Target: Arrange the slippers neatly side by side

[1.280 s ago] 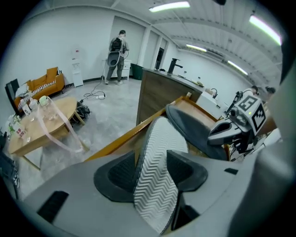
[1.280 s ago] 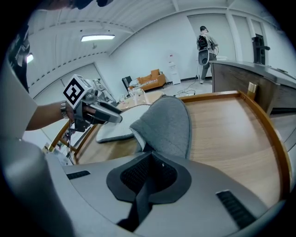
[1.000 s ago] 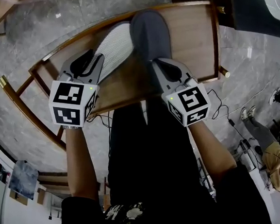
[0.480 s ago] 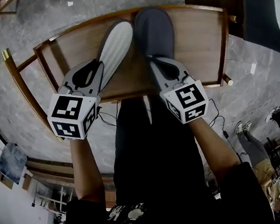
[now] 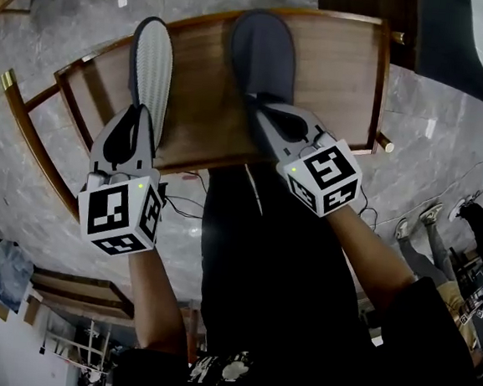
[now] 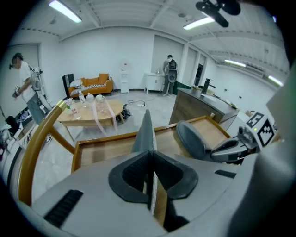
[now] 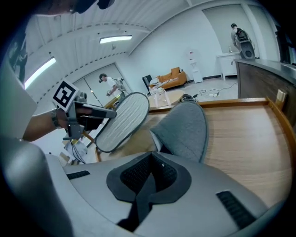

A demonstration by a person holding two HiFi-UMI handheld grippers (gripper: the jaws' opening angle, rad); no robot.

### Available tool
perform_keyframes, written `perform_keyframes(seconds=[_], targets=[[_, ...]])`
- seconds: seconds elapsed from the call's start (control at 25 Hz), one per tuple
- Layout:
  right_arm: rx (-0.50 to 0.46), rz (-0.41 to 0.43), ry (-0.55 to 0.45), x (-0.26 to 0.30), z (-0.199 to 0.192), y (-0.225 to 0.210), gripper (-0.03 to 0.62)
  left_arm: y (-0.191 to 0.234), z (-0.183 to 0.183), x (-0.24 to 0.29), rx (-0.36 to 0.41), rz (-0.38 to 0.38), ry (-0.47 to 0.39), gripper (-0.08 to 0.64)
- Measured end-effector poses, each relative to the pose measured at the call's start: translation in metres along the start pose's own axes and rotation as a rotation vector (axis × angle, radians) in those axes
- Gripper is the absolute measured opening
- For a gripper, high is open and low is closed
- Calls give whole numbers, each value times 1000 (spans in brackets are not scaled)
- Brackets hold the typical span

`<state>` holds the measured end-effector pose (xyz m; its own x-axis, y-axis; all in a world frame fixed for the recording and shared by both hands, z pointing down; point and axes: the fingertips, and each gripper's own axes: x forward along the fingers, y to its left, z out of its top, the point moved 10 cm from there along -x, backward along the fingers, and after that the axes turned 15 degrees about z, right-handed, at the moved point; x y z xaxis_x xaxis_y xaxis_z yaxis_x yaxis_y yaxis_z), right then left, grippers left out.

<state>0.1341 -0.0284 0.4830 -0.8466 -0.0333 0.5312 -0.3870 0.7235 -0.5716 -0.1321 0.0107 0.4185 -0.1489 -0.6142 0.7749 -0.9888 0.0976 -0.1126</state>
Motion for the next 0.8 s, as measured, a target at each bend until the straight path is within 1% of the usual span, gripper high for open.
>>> perform_keyframes(seconds=[0.16, 0.24, 0.32, 0.4, 0.56, 0.68, 0.76, 0.8], targets=[[-75, 65, 22, 0, 9, 12, 0, -22, -6, -2, -7, 108, -26, 35], [-92, 93, 25, 0, 11, 20, 0, -35, -9, -6, -45, 124, -33, 35], [-102, 115, 24, -1, 11, 26, 0, -48, -11, -8, -126, 94, -42, 55], [-113, 129, 27, -1, 10, 28, 0, -62, -12, -7, -207, 43, -45, 85], [-111, 132, 38, 2, 1, 28, 0, -78, -19, -2, -277, -42, -30, 95], [-97, 121, 39, -2, -6, 26, 0, -86, -20, 3, -371, -124, -23, 122], [-82, 112, 43, -6, -12, 23, 0, -92, -16, 4, -390, -161, -33, 140], [-78, 108, 45, -7, -14, 22, 0, -94, -13, 2, -377, -167, -47, 142]])
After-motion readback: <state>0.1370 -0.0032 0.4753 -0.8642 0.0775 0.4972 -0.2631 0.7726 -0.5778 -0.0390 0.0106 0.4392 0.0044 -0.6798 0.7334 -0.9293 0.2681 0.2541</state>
